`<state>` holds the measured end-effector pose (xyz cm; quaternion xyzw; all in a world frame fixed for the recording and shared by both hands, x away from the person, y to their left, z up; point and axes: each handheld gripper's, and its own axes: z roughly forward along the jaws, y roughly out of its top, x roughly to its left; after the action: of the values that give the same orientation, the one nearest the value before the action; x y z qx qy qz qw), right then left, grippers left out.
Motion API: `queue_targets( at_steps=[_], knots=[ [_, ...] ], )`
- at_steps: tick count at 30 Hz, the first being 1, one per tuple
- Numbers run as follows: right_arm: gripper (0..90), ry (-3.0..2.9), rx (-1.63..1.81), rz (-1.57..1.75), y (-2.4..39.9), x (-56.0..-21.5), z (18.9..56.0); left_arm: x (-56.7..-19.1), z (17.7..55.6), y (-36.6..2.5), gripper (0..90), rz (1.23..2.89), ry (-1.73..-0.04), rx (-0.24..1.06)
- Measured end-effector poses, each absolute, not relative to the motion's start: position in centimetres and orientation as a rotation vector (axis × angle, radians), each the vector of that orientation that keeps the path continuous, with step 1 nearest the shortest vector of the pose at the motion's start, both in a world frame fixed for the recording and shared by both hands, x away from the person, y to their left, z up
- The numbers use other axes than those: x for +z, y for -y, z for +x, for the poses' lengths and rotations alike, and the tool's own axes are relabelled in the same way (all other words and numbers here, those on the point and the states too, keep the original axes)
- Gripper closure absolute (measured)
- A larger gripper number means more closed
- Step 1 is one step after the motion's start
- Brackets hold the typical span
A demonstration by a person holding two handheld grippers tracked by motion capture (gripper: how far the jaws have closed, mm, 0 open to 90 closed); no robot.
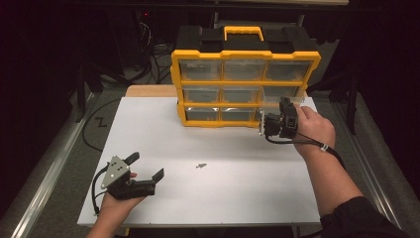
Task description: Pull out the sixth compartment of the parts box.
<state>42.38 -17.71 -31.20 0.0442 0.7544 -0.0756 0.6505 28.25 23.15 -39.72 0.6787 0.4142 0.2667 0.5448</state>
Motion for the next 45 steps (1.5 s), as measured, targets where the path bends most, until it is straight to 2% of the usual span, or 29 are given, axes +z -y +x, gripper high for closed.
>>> queue_targets(
  at_steps=[45],
  knots=[
    [79.2, -1.726, -0.175, 0.061, 17.9, -31.2, 38.8, -39.8, 28.3, -23.0, 0.2, 1.623, -0.978, 0.624]
  ],
)
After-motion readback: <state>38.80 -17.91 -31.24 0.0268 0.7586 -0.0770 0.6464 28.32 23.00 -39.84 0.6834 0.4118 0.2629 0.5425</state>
